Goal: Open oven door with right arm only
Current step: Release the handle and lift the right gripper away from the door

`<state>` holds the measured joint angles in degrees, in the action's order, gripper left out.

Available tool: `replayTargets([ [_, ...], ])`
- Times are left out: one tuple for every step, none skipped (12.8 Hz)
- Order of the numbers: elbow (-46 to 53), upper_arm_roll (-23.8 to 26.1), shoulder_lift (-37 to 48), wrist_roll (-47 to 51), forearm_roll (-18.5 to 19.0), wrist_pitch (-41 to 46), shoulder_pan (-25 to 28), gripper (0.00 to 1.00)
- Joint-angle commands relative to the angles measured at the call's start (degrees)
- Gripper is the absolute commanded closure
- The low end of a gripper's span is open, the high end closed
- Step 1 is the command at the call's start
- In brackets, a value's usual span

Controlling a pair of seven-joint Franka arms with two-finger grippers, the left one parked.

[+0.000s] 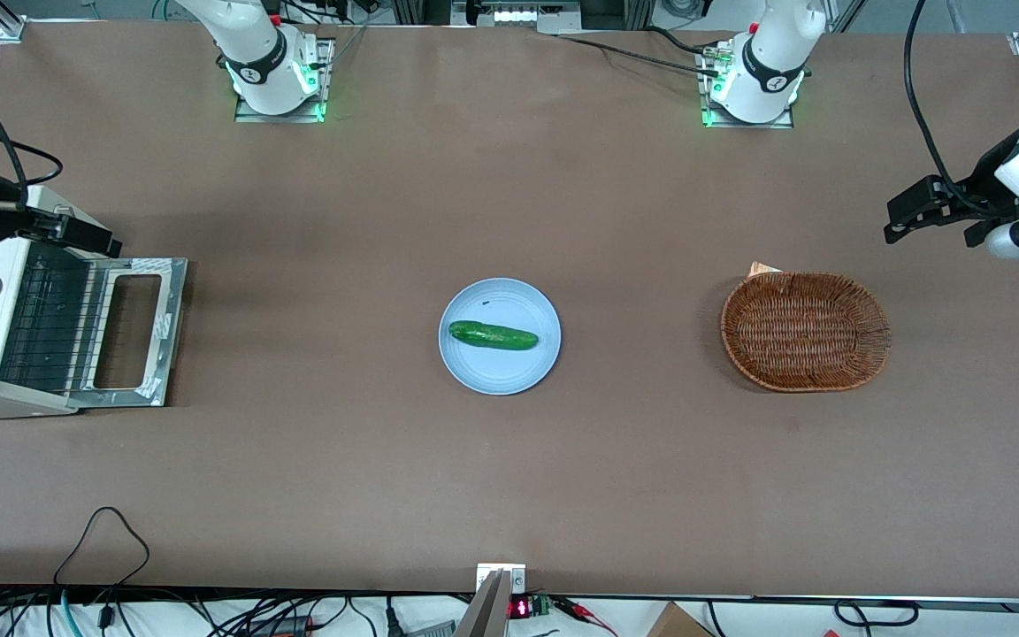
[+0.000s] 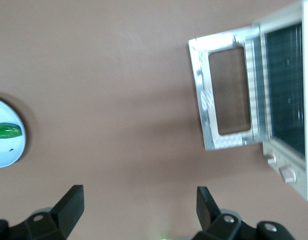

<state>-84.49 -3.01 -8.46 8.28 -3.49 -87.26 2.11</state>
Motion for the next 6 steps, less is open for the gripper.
replayTargets([
  [-9.87, 5.46, 7.03, -2.04, -0.38, -6.83, -5.70, 0.00],
  [-13.04, 5.91, 8.27, -2.04, -0.12, -11.57, -5.80, 0.00],
  [-14.81, 5.92, 9.67, -2.21, -0.03, -14.58, -5.71, 0.00],
  [-17.18, 5.92, 11.08, -3.34, 0.41, -14.87, -5.01, 0.00],
  [-18.94, 5.92, 12.57, -5.27, 0.67, -14.78, -4.83, 0.00],
  [-19.22, 5.92, 12.85, -5.90, 0.59, -14.52, -4.83, 0.00],
])
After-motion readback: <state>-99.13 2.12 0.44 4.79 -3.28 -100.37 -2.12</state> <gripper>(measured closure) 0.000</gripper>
